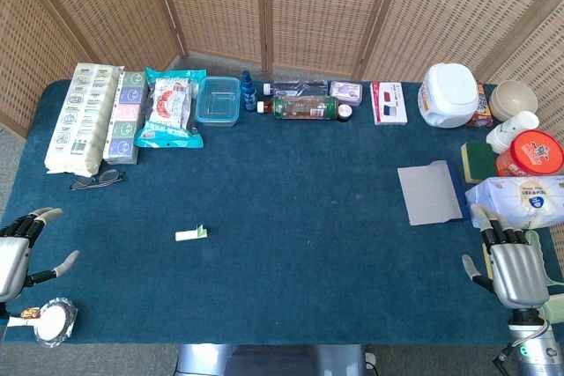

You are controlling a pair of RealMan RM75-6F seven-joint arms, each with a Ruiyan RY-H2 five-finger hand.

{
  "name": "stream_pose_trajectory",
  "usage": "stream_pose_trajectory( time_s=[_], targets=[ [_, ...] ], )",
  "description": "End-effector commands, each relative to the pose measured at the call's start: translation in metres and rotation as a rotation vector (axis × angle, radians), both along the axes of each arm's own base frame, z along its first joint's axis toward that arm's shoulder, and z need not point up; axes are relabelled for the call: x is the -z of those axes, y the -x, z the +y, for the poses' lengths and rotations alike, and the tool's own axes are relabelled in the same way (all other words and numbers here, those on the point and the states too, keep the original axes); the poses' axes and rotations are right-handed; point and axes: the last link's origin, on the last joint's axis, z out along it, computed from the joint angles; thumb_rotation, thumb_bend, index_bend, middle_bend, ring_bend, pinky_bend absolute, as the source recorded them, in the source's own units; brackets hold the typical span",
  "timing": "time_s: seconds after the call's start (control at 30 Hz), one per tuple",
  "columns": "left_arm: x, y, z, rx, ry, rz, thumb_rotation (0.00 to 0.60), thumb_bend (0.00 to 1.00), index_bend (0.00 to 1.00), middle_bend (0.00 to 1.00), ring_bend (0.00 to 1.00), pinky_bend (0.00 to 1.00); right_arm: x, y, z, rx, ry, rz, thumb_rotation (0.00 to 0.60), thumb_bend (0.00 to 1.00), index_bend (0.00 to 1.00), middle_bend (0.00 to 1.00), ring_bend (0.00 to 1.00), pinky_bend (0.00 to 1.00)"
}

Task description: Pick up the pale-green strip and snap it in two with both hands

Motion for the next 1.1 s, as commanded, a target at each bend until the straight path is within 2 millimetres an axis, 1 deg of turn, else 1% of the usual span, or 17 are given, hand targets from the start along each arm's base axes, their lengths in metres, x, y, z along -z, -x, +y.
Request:
stream_pose_trajectory(
  time_s=[0.03,0.3,0.5,0.6,0.77,0.9,0.97,1.03,1.1],
  targets=[
    [0.001,0.000,-0.001,-0.002,0.004,0.002,0.232,0.19,0.21,0.24,0.27,0.39,0.001,0.000,0.000,0.000,-0.003,0.000,0.600,0.36,0.02,0.16,0.16,0.28],
    [-0.003,0.001,-0.004,-0.002,-0.003,0.001,0.234,0.19,0.21,0.24,0.27,0.39,0.002,0.001,0.000,-0.003,-0.005,-0.012,0.600,0.36,0.02,0.16,0.16,0.28],
    [-0.007,-0.003,0.001,0.008,-0.001,-0.004,0.233,0.19,0.21,0.24,0.27,0.39,0.003,0.003,0.001,0.001,0.000,-0.020,0.600,0.36,0.02,0.16,0.16,0.28],
    [-0.009,-0.008,0.009,0.029,0.005,0.013,0.251,0.19,0.22,0.24,0.27,0.39,0.003,0.004,0.001,0.004,-0.002,-0.019,0.600,0.36,0.02,0.16,0.16,0.28],
    [-0.011,-0.020,0.025,0.070,0.021,0.033,0.320,0.19,0.23,0.24,0.27,0.39,0.004,0.004,0.000,0.007,0.000,-0.023,0.600,0.36,0.02,0.16,0.16,0.28],
    [-0.009,-0.032,0.041,0.109,0.045,0.043,0.342,0.19,0.23,0.24,0.27,0.39,0.006,0.005,0.000,0.013,-0.004,-0.023,0.600,0.36,0.02,0.16,0.16,0.28],
    [-0.006,-0.040,0.052,0.134,0.067,0.055,0.351,0.19,0.23,0.26,0.30,0.39,0.007,0.004,-0.001,0.013,-0.008,-0.022,0.600,0.36,0.02,0.16,0.16,0.28],
    [-0.003,-0.046,0.060,0.148,0.087,0.061,0.361,0.19,0.23,0.31,0.37,0.41,0.007,0.004,-0.001,0.013,-0.008,-0.021,0.600,0.36,0.02,0.16,0.16,0.28],
    [0.001,-0.054,0.068,0.177,0.100,0.069,0.368,0.19,0.23,0.43,0.49,0.49,0.007,0.003,-0.001,0.014,-0.009,-0.020,0.600,0.36,0.02,0.16,0.17,0.28]
  ],
)
